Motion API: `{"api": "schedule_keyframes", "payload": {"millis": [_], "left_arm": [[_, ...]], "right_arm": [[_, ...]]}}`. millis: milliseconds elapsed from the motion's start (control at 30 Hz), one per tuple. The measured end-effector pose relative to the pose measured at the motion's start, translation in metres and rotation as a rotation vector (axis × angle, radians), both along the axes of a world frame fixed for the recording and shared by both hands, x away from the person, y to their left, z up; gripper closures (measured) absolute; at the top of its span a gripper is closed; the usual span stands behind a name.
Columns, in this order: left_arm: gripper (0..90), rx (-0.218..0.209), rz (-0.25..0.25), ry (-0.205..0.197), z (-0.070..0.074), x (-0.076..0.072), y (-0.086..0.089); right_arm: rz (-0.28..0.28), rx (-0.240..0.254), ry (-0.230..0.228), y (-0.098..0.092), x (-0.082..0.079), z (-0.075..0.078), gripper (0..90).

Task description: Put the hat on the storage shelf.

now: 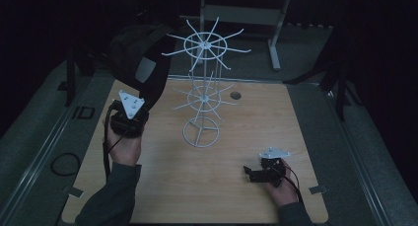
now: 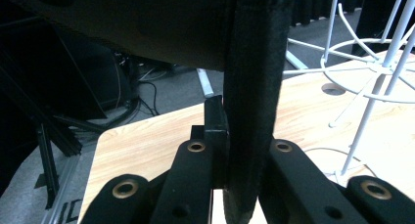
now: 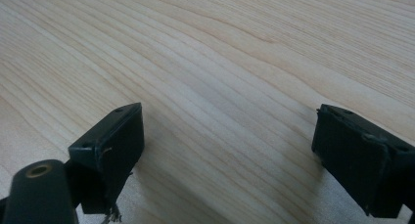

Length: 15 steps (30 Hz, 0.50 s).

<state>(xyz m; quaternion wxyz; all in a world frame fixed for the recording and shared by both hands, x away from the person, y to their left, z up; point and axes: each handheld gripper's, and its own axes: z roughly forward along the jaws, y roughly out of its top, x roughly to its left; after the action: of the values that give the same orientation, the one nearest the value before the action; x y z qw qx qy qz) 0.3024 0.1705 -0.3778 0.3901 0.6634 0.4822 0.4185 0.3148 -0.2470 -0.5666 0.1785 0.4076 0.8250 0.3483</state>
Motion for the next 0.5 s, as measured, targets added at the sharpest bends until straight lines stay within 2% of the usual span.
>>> {"api": "schedule_keyframes", "payload": {"millis": [500], "left_arm": [[86.6,0.024,0.002,-0.007,-0.0016,-0.0004,-0.0015]], "right_arm": [[-0.001,0.0,0.0,0.0,0.0,0.0,11.8]]}}
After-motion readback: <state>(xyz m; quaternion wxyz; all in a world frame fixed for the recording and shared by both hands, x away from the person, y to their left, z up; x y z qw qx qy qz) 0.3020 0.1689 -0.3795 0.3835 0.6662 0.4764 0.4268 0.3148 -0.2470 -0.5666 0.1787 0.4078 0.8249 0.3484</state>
